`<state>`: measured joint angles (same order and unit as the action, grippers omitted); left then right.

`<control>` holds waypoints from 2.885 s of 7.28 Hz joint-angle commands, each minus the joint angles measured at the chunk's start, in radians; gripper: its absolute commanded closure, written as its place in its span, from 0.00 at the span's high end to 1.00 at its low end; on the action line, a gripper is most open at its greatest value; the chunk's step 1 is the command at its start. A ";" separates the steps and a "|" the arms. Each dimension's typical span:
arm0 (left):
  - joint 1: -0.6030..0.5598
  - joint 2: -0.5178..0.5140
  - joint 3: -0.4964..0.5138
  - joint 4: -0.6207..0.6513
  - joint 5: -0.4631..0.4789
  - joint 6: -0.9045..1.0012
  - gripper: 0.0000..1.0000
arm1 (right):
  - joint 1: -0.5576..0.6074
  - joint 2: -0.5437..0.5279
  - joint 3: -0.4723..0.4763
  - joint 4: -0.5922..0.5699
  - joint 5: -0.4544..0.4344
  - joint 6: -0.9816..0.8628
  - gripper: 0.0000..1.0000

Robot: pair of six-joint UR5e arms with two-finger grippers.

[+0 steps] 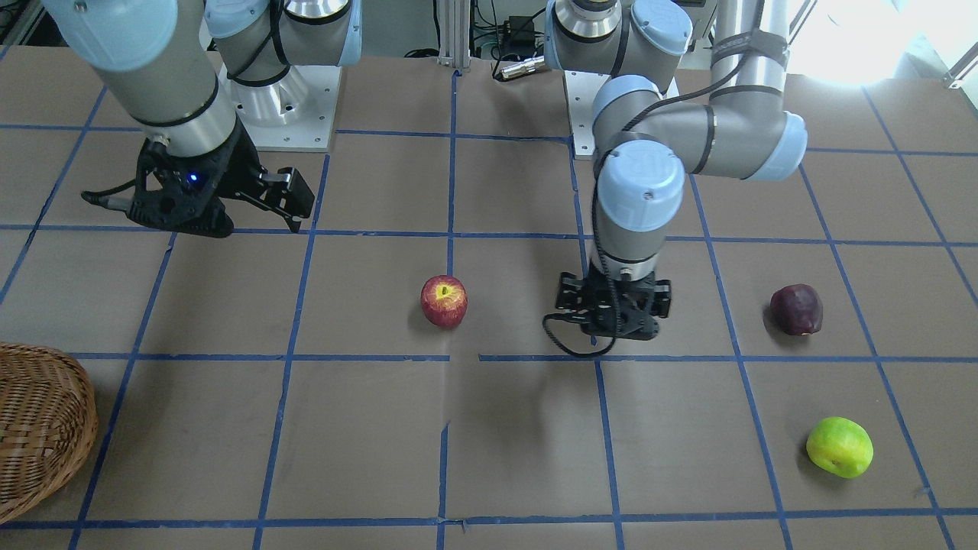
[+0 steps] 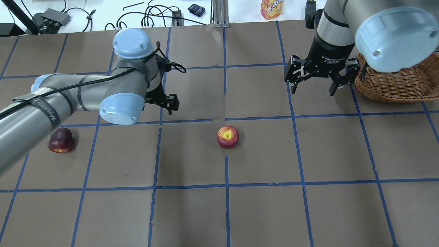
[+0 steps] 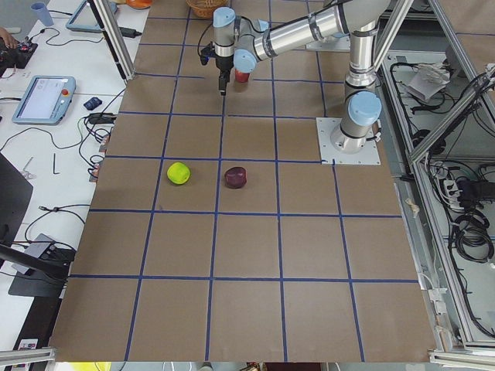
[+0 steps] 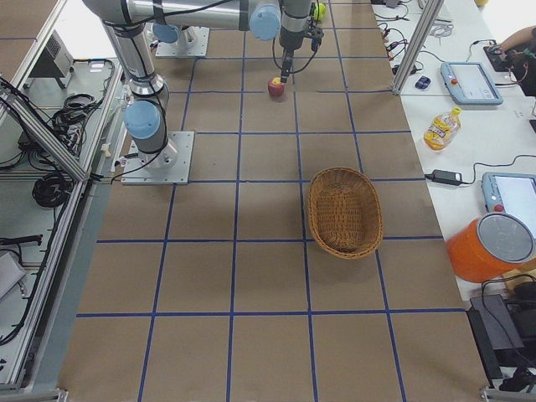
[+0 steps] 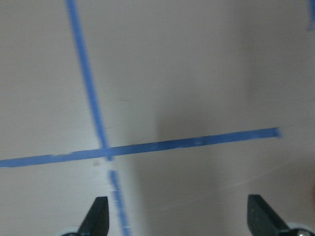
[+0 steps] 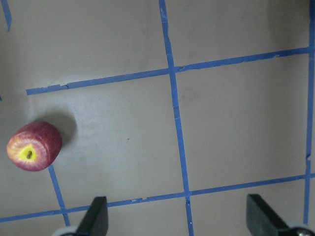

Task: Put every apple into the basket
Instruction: 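Release the red-yellow apple at the table center and lift the left gripper, then grasp the red-yellow apple with the right gripper while the left descends onto the dark apple, then carry the red-yellow apple to the basket with right gripper while left lifts dark apple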

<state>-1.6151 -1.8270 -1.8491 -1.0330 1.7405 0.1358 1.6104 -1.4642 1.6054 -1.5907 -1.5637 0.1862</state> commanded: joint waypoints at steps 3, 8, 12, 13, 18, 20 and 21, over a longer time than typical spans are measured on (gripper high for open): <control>0.522 -0.006 -0.007 0.025 0.010 0.641 1.00 | 0.271 0.209 0.121 -0.439 0.051 0.301 1.00; 0.638 -0.129 -0.015 0.059 -0.079 0.728 1.00 | 0.391 0.309 0.246 -0.685 0.004 0.437 1.00; 0.636 -0.130 -0.006 0.048 -0.110 0.665 1.00 | 0.393 0.355 0.289 -0.822 0.002 0.432 0.95; 0.627 -0.120 0.005 0.048 -0.108 0.660 1.00 | 0.391 0.346 0.286 -0.827 0.001 0.371 0.55; 0.659 -0.136 -0.053 -0.005 -0.118 0.653 1.00 | 0.007 0.179 0.168 -0.500 0.008 -0.080 0.22; 0.676 -0.141 -0.061 -0.002 -0.121 0.657 0.85 | -0.288 0.198 0.055 -0.428 0.017 -0.383 0.19; 0.676 -0.137 -0.061 -0.009 -0.118 0.656 0.20 | -0.385 0.278 -0.053 -0.354 0.036 -0.483 0.18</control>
<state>-0.9418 -1.9656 -1.9076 -1.0368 1.6210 0.7911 1.3746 -1.2525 1.6678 -2.0233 -1.5452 -0.1430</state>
